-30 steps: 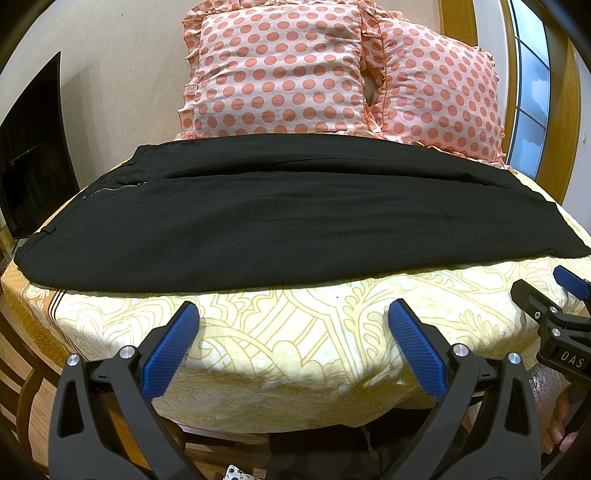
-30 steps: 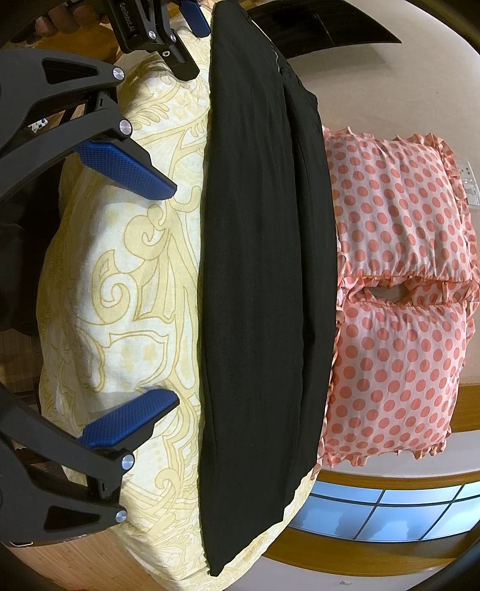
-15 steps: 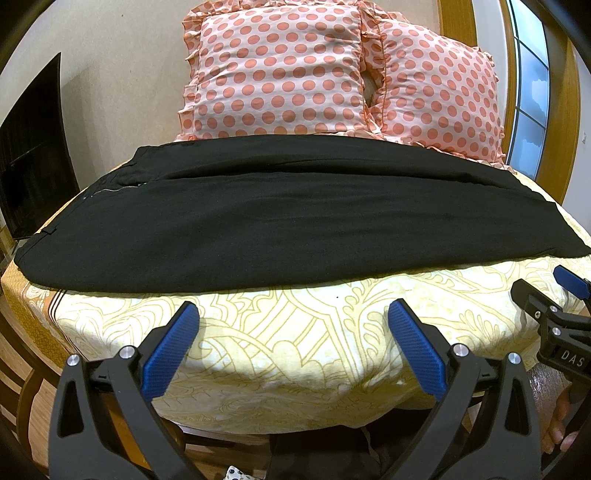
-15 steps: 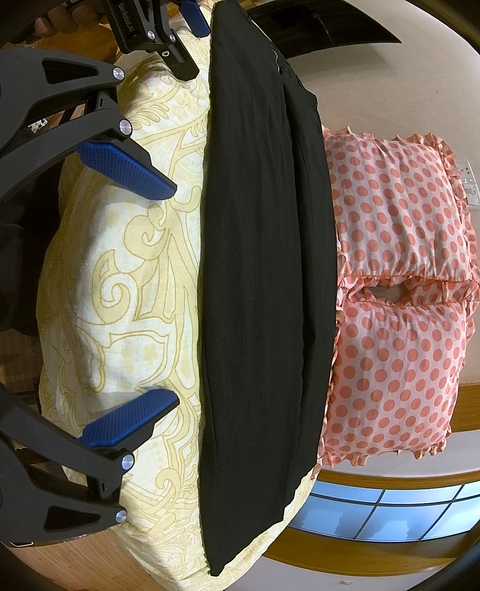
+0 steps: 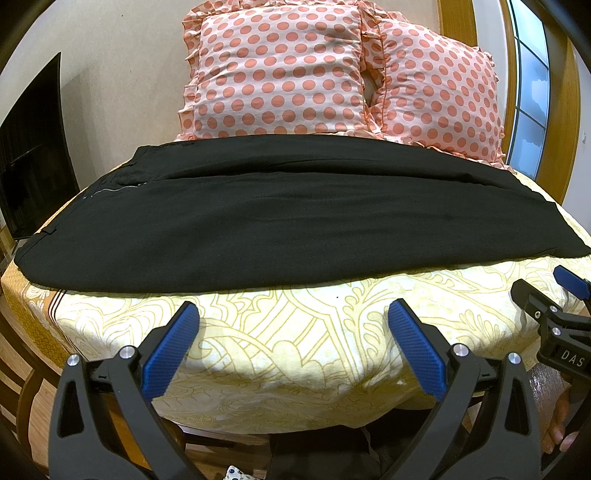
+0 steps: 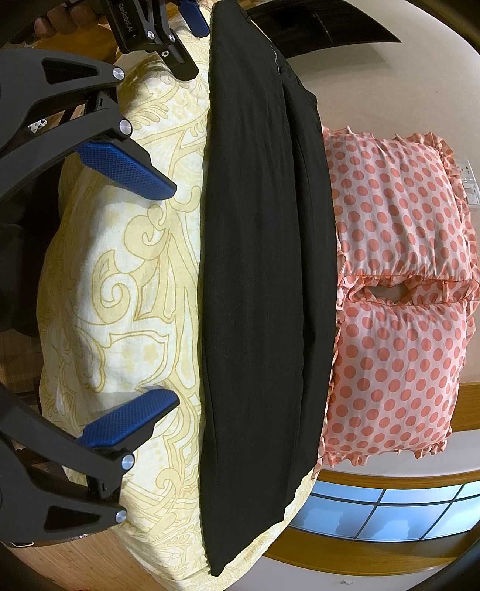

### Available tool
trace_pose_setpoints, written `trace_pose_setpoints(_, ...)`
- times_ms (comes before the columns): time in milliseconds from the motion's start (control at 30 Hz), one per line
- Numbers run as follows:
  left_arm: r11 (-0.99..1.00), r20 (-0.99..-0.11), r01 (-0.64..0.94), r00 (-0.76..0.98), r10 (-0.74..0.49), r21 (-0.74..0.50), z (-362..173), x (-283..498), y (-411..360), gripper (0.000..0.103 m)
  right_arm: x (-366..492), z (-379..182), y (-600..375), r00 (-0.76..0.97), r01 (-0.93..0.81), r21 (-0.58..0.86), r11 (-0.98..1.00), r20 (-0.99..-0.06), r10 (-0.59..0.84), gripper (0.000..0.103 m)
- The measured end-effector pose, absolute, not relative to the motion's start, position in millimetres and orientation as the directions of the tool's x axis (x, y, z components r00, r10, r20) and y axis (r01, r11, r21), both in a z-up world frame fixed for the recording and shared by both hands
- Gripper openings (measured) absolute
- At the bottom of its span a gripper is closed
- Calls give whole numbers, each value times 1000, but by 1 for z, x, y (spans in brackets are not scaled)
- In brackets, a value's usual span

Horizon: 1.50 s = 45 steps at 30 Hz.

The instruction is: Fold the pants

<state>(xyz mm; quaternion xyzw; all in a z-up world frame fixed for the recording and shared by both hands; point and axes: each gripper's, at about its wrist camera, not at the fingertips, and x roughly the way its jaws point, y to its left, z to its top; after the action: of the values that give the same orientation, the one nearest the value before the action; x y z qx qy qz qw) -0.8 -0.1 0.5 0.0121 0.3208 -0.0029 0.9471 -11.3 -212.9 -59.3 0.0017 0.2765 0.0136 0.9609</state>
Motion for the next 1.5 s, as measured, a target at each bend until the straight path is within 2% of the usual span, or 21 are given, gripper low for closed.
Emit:
trace_pose_setpoints(767, 998, -601, 55, 799, -31, 21, 3, -5, -1, 101, -11, -58, -213, 842, -29, 11, 1000, -539, 30, 102)
trace_pose_setpoints(867, 998, -603, 53, 798, -15, 45, 6, -7, 2, 101, -7, -57, -215, 833, -55, 8, 998, -550, 51, 102)
trace_pose_setpoints(967, 995, -566, 30, 824, 30, 97, 22, -4, -2, 101, -3, -52, -219, 825, -60, 5, 998, -563, 53, 102)
trace_pose_setpoints(1200, 987, -492, -25, 865, 99, 156, 67, 30, 1, 101, 35, 13, -276, 871, 68, 54, 996, -490, -33, 102)
trace_pose_setpoints(1267, 988, -483, -33, 869, 103, 152, 77, 51, 5, 101, 62, 33, -298, 866, 127, 63, 990, -494, -80, 102)
trace_pose_setpoints(1433, 980, -472, -78, 868, 156, 181, 85, 97, 9, 101, 166, 60, -368, 783, 336, 77, 939, -577, -233, 102)
trace_pose_setpoints(1500, 982, -490, -85, 857, 159, 168, 84, 114, 14, 101, 211, 56, -396, 715, 422, 74, 903, -640, -282, 96)
